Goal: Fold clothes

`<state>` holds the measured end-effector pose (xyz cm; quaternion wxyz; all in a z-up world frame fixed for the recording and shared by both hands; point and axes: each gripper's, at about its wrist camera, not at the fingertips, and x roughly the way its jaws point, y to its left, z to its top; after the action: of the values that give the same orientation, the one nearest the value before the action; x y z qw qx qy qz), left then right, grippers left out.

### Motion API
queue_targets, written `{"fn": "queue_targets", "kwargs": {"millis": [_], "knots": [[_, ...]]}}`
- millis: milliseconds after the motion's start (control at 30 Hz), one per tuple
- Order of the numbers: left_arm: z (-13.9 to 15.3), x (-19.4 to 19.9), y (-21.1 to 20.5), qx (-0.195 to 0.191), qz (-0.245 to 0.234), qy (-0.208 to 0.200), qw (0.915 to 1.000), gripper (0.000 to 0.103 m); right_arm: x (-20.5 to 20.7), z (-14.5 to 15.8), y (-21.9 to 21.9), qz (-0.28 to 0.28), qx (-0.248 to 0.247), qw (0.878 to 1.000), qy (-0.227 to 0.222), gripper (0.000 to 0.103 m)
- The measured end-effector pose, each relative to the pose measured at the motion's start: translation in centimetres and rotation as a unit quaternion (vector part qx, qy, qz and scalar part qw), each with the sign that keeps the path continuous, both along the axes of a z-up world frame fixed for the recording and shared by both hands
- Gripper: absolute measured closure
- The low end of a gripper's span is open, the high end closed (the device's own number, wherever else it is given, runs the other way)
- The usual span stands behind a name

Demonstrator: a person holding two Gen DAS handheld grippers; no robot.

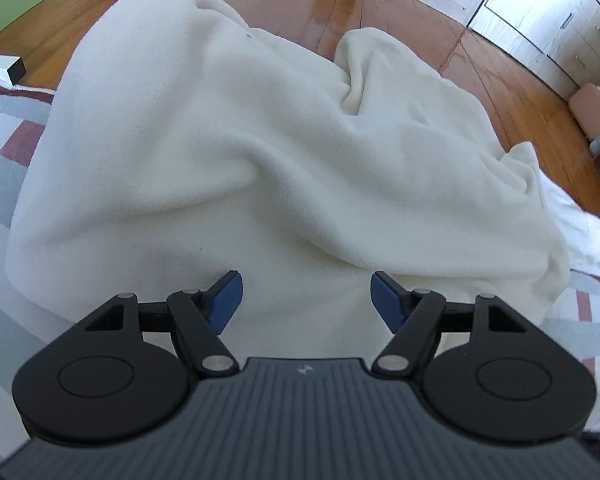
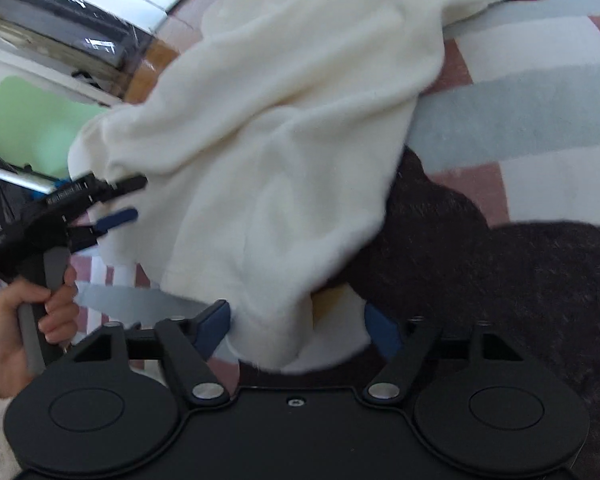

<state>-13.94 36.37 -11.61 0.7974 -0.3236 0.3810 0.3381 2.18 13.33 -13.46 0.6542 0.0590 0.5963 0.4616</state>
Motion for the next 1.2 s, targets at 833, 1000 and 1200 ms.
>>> {"fn": "queue_targets", "kwargs": {"millis": [833,1000,1200], "knots": [[2.6,-8.5,-1.1,-0.037,0.044,0.017,0.9982,0.014,0.6,4.6,-7.2,-0.077,-0.173,0.943,-0.272,0.093],[0.6,-7.5,-1.8,-0.065,0.025,0.038,0.9968,0.013,0.4,4.3,-8.1,-0.092,-0.180,0.939,-0.280,0.093],[-2.0,-6.6,-2.8,-0.106,-0.006,0.054,0.9929,0.013,1.1,4.8,-9.2,-0.116,-0.166,0.937,-0.283,0.093]]}}
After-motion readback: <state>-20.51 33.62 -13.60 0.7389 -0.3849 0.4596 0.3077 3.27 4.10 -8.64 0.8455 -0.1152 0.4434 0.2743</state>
